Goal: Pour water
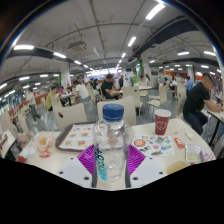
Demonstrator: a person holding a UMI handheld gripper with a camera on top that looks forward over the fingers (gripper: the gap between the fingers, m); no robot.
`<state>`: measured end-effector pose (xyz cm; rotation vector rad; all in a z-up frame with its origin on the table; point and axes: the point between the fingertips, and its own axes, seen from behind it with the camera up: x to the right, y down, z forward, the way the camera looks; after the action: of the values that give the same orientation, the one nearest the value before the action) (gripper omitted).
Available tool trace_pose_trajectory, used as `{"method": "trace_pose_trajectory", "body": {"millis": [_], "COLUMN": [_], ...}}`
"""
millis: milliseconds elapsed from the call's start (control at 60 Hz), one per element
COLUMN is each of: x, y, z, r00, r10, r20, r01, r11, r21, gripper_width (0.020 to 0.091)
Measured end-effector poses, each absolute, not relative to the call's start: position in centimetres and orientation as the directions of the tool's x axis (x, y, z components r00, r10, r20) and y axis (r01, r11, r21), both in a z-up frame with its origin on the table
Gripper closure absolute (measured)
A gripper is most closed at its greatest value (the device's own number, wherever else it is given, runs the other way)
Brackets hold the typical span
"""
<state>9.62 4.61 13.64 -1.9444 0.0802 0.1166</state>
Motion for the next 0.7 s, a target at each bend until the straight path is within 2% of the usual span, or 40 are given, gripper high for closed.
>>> {"method": "trace_pose_trajectory", "body": {"millis": [133,233,317,350,450,467,583,600,700], "x": [9.5,9.9,11.1,11.4,12.4,12.6,12.7,13.4,13.9], "y": [2.0,0.3,-0.2,-1.0,-1.2,-2.1,-1.6,-3.0,-3.4], "z": [18.9,21.8,21.9,22.4,20.4,21.0,17.9,18.4,17.3], "r00": [0.859,0.600,0.313,0.196,-0.090,-0.129,-0.283,-0.302,-0.368], "r10": [-0.001,-0.031,-0.071,-0.089,-0.121,-0.135,-0.177,-0.183,-0.197], "r20": [-0.512,-0.799,-0.947,-0.977,-0.989,-0.982,-0.943,-0.935,-0.909], "r01": [-0.479,-0.753,-0.896,-0.926,-0.938,-0.933,-0.898,-0.891,-0.872], "r11": [-0.354,-0.359,-0.354,-0.344,-0.324,-0.319,-0.297,-0.293,-0.267], "r21": [-0.803,-0.551,-0.269,-0.154,0.125,0.166,0.325,0.345,0.411], "gripper_width": [0.0737,0.0735,0.0736,0.0737,0.0737,0.0736,0.0737,0.0736,0.0739]}}
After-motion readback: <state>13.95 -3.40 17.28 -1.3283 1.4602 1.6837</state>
